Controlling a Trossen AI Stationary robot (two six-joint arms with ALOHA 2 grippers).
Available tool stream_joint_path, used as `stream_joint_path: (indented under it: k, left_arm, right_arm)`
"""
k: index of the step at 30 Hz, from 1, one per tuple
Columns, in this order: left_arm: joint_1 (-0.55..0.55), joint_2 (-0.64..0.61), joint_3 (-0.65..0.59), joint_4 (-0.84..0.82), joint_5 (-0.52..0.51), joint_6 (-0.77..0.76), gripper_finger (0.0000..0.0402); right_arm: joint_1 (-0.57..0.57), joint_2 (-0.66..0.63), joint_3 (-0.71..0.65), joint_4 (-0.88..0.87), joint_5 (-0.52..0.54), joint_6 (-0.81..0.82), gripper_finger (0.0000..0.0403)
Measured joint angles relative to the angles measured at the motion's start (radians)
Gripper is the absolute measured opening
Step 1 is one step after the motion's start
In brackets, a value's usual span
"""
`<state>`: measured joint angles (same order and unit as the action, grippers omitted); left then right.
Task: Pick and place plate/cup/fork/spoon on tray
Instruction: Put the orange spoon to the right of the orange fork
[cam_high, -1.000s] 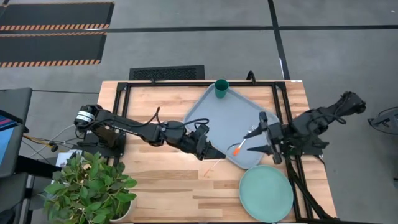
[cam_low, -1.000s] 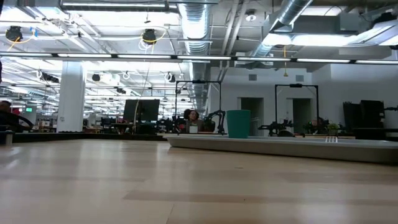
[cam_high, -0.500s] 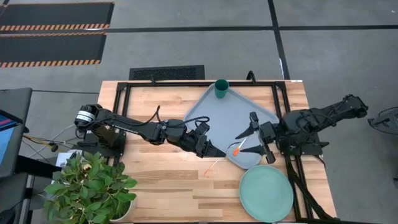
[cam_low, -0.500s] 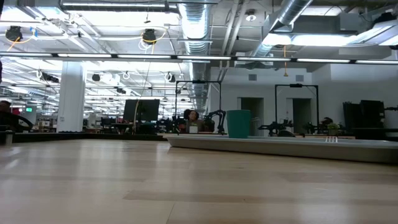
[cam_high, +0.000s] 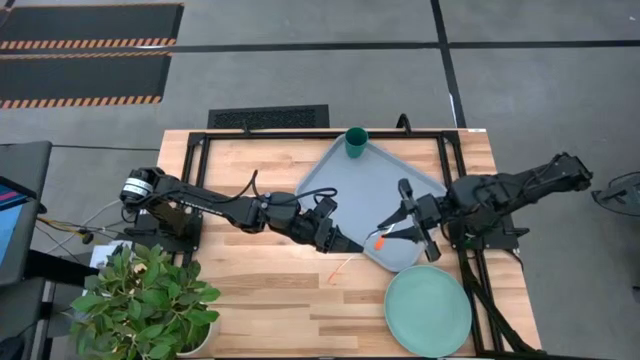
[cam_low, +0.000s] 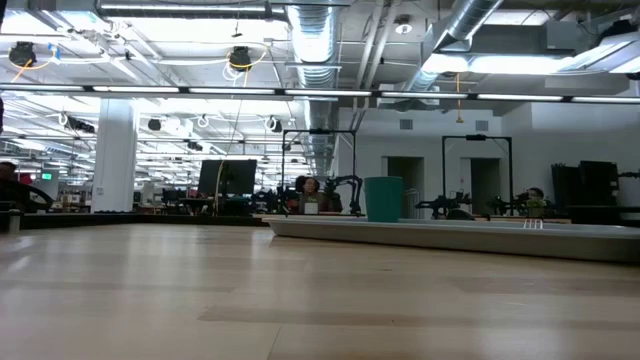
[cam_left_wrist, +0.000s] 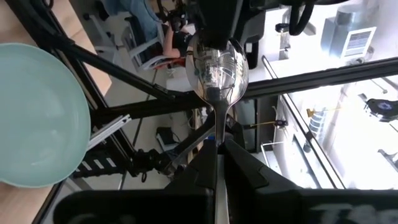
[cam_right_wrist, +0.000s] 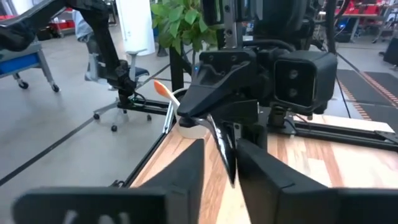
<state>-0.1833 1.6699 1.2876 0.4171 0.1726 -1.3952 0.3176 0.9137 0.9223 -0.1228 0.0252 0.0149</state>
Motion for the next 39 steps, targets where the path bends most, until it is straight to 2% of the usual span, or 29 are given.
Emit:
stream_joint_path:
  k: [9,14,18,26,31,34,39]
  left_arm:
    - [0.007,0.001,0.000,-0.002,-0.001,0.001,0.0000]
    - [0.009,0.002,0.000,-0.012,-0.012,0.007,0.0001]
    - [0.009,0.002,0.000,-0.039,-0.070,0.010,0.0023]
    - [0.015,0.002,0.000,-0.048,-0.115,0.144,0.0134]
    - [0.030,0.000,0.000,-0.123,-0.092,0.191,0.0198]
    - [0.043,0.000,0.000,-0.158,-0.072,0.199,0.0218]
    - [0.055,0.000,0.000,-0.186,-0.070,0.206,0.0229]
  right_arm:
    - [-0.001,-0.004,0.000,-0.013,0.013,-0.025,0.0017]
    - [-0.020,0.001,0.000,-0.025,0.051,-0.026,0.0009]
    - [-0.052,-0.017,0.002,-0.074,0.056,-0.012,0.0005]
    - [-0.144,-0.048,0.125,-0.460,0.008,0.032,0.0002]
    - [-0.224,-0.044,0.161,-0.842,-0.015,0.119,0.0002]
    - [-0.274,-0.044,0.115,-1.016,0.008,0.194,0.0001]
    - [-0.346,-0.101,-0.039,-1.054,0.000,0.203,0.0001]
